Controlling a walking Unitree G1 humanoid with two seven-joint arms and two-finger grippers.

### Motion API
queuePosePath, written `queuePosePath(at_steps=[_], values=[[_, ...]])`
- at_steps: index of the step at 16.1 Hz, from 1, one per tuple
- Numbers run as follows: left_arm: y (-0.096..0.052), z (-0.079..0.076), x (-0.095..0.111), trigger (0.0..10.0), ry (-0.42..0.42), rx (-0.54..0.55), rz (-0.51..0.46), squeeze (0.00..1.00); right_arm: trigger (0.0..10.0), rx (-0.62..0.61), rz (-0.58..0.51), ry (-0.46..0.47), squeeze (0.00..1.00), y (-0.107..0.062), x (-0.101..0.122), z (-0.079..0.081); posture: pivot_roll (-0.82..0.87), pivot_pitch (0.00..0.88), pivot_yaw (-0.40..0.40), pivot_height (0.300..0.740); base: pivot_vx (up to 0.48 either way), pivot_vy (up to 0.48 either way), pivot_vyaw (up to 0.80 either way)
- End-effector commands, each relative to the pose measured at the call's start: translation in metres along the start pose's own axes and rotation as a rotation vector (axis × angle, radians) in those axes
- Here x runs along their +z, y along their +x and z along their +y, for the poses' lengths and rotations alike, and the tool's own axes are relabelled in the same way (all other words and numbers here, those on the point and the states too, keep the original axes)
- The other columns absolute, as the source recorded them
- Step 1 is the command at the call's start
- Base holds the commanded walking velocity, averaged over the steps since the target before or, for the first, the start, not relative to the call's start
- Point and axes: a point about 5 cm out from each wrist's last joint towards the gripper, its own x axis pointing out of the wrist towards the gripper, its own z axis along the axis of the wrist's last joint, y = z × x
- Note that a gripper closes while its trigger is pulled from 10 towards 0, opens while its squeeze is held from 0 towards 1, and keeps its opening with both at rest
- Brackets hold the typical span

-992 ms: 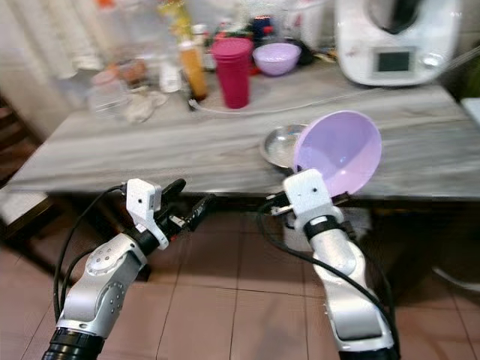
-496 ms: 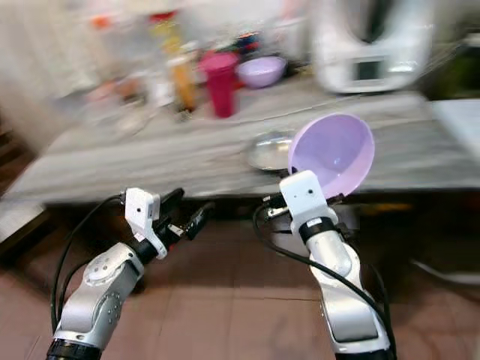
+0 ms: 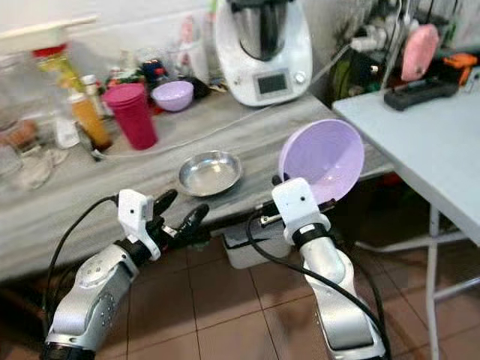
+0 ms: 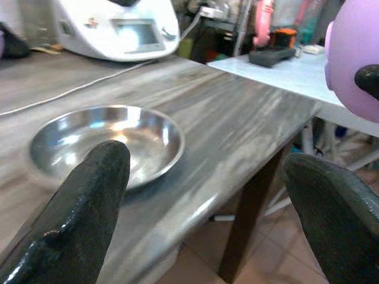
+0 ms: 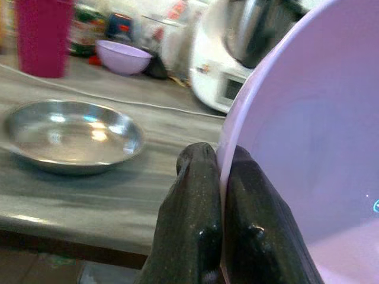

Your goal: Setting the table

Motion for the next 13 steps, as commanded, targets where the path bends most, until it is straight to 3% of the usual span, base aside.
queuePosePath(at_steps=[1,9,13], values=[[0.0052,-0.006,0.0057,10.0,0.007,-0.032,-0.016,0.0,10.0,-0.019,-0.019,-0.02,0.0,0.0003,0.0041,-0.0066,-0.28,0.0,0.149,0.74,0.48,0.0,0.77],[0.0048,-0.0061,0.0064,10.0,0.02,-0.024,-0.014,0.0,10.0,-0.007,-0.032,-0.006,0.0,-0.001,0.0059,-0.0043,-0.28,0.0,0.148,0.74,0.403,0.0,0.55],[0.0026,-0.0024,0.0096,10.0,0.019,0.023,-0.034,0.0,10.0,0.017,-0.046,-0.005,0.0,-0.0013,0.009,-0.003,-0.28,0.0,0.143,0.74,0.073,0.0,0.0]])
